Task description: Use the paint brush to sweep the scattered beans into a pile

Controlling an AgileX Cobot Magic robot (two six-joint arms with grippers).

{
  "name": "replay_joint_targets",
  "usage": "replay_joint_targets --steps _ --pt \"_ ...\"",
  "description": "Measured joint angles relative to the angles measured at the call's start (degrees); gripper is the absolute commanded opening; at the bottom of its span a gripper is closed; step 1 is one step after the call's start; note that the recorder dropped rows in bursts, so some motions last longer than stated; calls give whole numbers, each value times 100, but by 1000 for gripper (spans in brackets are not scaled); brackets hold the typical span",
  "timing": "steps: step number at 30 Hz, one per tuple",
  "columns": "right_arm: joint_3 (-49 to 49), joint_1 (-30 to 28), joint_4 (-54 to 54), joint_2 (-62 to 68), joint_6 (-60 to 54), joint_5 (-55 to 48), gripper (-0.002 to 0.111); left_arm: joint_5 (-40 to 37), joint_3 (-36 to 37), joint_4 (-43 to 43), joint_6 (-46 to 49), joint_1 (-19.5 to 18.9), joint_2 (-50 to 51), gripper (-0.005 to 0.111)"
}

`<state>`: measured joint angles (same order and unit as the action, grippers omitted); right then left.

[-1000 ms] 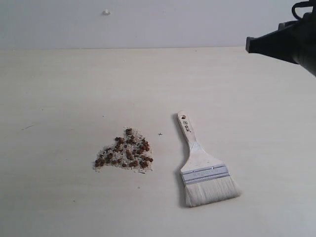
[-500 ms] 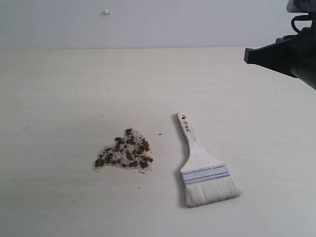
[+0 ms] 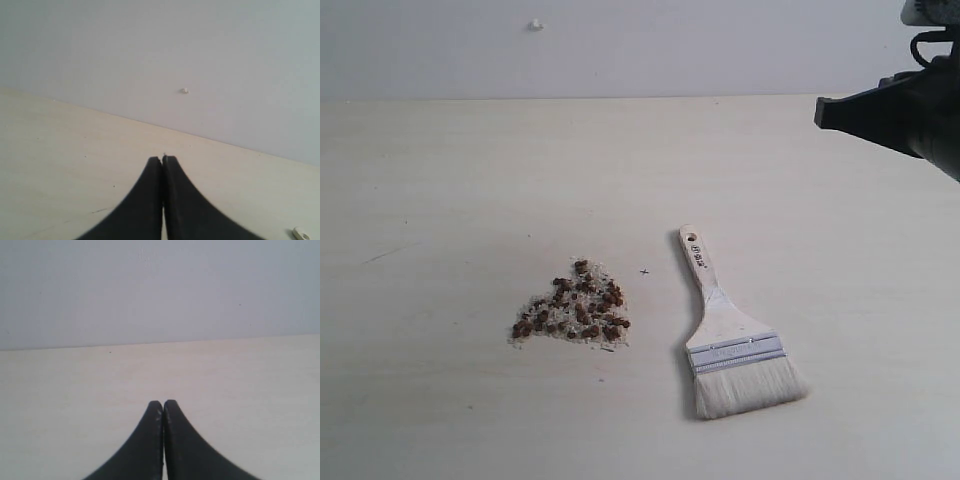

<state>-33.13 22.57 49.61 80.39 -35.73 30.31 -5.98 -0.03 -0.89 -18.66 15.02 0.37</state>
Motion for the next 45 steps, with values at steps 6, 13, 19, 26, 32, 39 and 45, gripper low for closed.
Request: replay_joint_targets --steps 6,13,19,26,32,39,45 --pt "5 0 0 -90 -783 36 0 0 0 0 0 0 0 0" --pt "14 -53 51 -1720 -1365 -145 0 0 0 0 0 0 0 0" --pt "43 -852 864 -3911 -1264 -1637 0 0 0 0 0 0 0 0" --pt "736 -1553 1021 -5357 -1242 -2408 0 0 0 0 0 0 0 0" --pt "1530 -1839 1041 -6522 -1242 -2452 0 0 0 0 0 0 0 0" --pt "2187 -1854 1041 -6892 -1264 -2487 0 0 0 0 0 0 0 0" --pt "2833 -1854 -429 -7031 -367 -2526 0 0 0 0 0 0 0 0"
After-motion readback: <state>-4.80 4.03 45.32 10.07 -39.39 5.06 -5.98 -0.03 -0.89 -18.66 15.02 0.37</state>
